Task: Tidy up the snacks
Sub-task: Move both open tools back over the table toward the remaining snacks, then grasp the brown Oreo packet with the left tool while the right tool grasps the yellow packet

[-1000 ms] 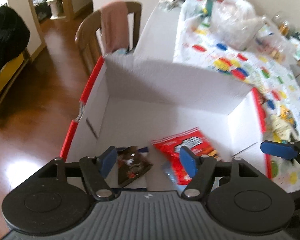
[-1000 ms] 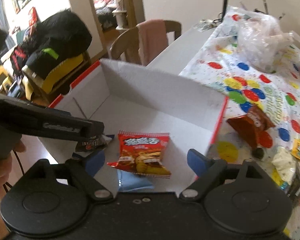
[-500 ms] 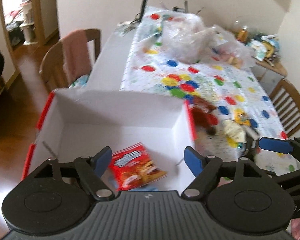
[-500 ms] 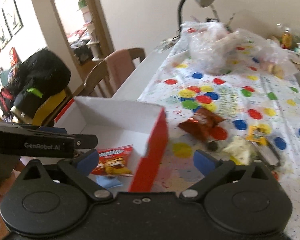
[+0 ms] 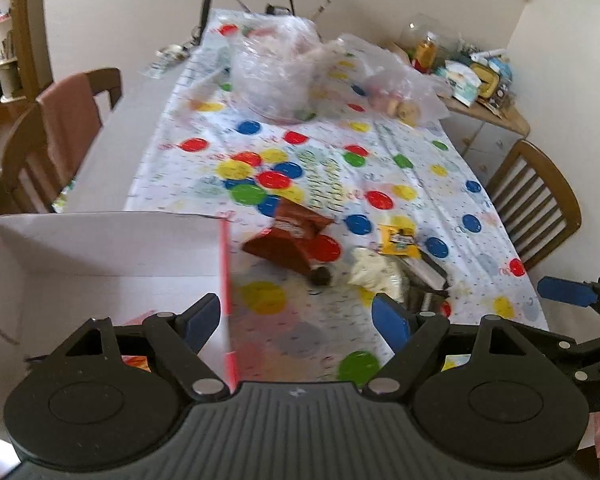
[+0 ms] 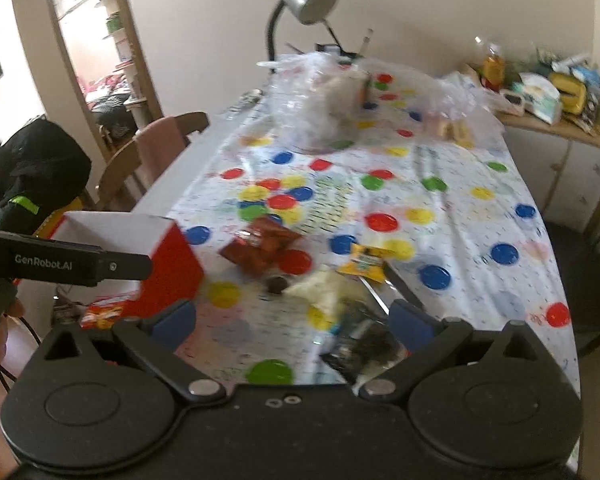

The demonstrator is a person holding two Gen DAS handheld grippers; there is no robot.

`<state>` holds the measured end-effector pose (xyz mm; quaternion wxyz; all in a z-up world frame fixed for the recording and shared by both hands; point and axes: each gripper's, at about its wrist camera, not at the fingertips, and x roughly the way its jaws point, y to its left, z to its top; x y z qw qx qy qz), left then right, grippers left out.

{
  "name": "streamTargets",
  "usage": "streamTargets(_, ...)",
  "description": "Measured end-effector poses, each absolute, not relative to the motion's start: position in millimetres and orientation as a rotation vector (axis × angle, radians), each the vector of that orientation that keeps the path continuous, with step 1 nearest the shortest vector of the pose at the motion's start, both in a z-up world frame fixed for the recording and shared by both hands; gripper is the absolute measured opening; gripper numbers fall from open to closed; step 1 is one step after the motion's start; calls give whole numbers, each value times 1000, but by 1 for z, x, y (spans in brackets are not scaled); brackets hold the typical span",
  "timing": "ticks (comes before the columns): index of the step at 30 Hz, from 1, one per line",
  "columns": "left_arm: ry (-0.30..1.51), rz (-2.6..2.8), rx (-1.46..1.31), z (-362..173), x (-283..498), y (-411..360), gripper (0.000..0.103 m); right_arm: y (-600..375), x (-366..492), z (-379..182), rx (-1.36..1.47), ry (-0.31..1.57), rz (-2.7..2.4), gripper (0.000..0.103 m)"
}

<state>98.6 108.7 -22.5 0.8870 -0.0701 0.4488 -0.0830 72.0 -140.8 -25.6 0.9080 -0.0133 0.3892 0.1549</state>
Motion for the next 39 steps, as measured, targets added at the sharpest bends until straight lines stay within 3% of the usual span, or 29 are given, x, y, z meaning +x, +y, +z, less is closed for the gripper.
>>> streamTargets(16, 1058, -147, -13, -55, 199, 46, 83, -217, 148, -75, -12, 899, 299, 102)
streamTargets(29, 1190, -78, 65, -110, 274, 27, 83, -203, 226, -112, 38, 992, 280, 99)
streamTargets(39, 1258, -44, 86, -141, 298, 30, 83, -170, 256, -135, -2, 1044, 263, 83)
